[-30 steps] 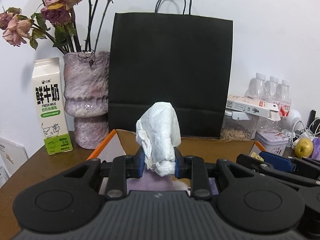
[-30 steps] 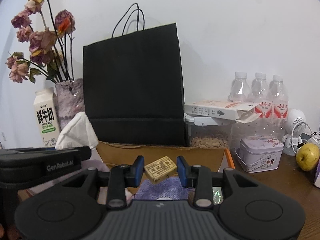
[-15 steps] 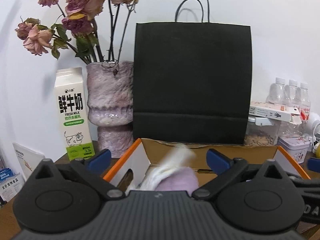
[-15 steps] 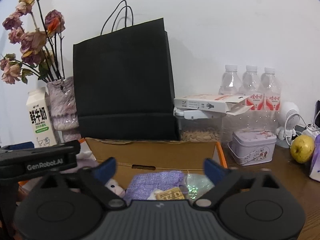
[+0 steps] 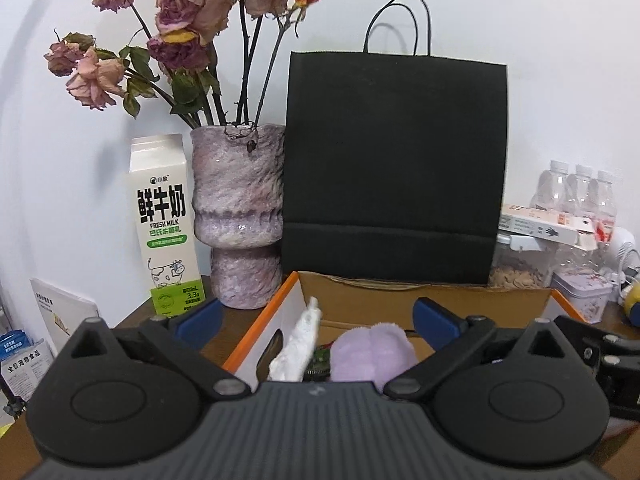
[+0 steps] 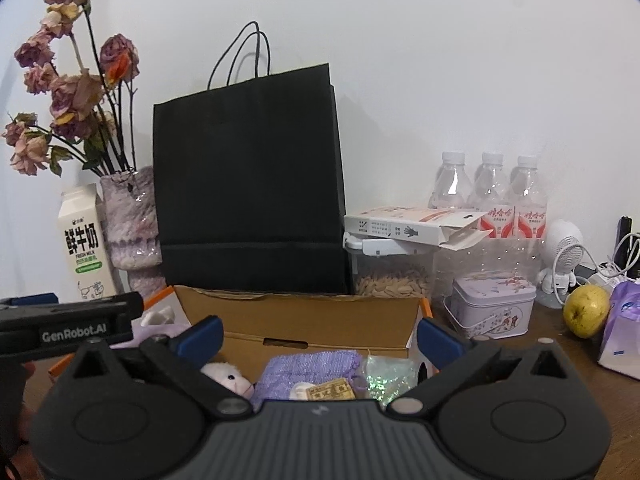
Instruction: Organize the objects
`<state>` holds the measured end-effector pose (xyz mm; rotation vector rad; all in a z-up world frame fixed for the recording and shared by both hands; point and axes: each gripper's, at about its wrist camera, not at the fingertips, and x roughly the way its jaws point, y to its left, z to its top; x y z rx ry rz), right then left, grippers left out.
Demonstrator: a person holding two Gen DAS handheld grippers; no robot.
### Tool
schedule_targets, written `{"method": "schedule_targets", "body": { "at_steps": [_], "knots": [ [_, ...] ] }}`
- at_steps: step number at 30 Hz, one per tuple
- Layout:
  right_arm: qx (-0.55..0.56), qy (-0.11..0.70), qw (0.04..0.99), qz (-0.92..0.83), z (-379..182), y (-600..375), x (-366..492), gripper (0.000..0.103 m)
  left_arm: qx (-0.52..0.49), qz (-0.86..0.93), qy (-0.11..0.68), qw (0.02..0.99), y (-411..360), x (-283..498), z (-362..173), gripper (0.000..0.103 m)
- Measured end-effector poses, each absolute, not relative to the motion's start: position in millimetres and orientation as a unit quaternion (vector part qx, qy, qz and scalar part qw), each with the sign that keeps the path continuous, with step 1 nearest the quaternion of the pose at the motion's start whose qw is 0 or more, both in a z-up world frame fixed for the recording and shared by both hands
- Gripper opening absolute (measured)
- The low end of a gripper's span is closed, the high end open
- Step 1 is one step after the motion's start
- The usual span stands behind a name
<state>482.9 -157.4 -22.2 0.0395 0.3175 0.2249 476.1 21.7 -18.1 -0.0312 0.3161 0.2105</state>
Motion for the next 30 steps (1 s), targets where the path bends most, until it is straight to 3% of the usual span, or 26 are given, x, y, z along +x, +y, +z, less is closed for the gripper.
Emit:
{"method": "schedule_targets", "body": {
  "at_steps": [30],
  "knots": [
    [0.019,0.188,0.971,0.144,15,-187,245,0.103,-0.006,0.053,0.216,0.975,34,231,16,0.103]
  ]
}}
